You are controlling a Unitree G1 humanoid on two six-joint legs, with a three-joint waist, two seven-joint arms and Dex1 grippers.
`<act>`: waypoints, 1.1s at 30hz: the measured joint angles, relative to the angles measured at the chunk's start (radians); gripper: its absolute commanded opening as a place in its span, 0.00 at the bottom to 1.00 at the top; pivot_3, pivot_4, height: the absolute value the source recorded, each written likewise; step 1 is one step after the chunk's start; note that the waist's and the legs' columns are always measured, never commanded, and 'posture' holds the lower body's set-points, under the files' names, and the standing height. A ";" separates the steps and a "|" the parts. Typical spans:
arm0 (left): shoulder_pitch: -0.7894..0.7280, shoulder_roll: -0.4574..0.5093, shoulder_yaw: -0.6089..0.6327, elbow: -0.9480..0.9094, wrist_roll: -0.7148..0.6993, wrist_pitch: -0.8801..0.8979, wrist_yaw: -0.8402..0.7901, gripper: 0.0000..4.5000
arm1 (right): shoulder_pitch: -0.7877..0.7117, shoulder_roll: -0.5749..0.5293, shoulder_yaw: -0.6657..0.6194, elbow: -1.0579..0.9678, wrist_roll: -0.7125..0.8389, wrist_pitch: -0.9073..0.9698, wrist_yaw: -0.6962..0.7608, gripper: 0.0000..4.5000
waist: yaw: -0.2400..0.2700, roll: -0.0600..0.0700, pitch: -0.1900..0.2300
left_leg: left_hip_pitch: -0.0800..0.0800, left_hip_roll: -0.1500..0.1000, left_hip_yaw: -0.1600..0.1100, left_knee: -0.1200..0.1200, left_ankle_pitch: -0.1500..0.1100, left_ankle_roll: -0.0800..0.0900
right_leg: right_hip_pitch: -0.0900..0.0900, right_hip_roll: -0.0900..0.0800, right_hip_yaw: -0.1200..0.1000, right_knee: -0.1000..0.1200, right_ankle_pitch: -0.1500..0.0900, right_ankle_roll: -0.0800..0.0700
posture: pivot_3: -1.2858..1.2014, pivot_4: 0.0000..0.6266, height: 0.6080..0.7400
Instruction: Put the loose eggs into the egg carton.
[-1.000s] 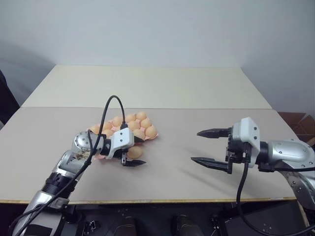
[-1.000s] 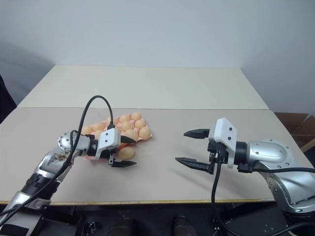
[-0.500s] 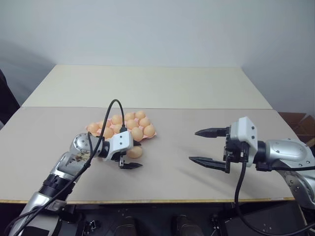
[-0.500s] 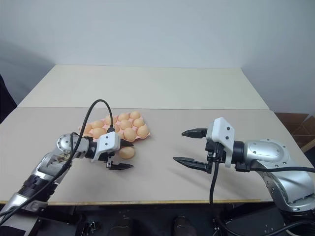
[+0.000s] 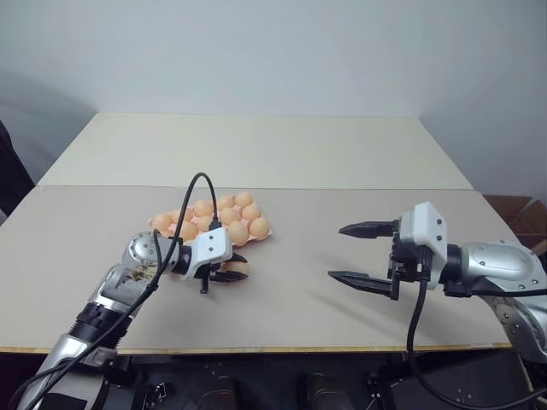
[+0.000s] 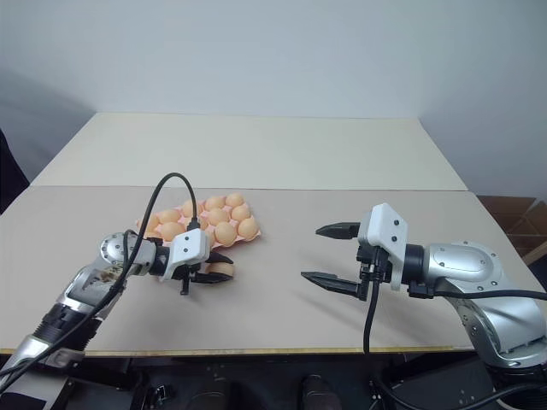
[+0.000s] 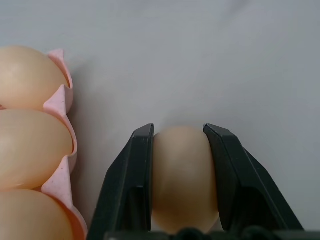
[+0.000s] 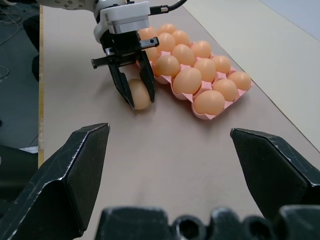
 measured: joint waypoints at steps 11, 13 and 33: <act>0.017 0.018 0.181 -0.176 -0.172 0.184 0.064 0.29 | -0.005 0.000 0.004 0.000 0.000 0.000 0.001 1.00 | -0.002 0.000 0.000 | 0.000 0.000 -0.001 0.000 0.000 0.000 | 0.000 0.000 0.000 0.000 0.000 0.000 | 0.52 0.24 1.00; 0.017 0.076 0.232 -0.189 -0.182 0.215 0.081 0.29 | -0.006 0.000 0.004 0.000 0.000 0.000 0.001 1.00 | -0.005 0.000 0.000 | 0.001 0.000 -0.001 0.000 0.000 0.000 | 0.000 0.001 0.000 0.000 0.000 0.000 | 0.52 0.24 1.00; 0.318 0.243 0.499 -0.268 -0.241 0.358 0.205 0.79 | -0.036 -0.001 0.014 0.019 0.001 0.000 0.025 1.00 | 0.006 0.000 0.000 | -0.003 0.000 0.001 -0.001 0.000 0.000 | -0.004 -0.002 -0.002 -0.001 -0.004 -0.006 | 0.52 0.24 1.00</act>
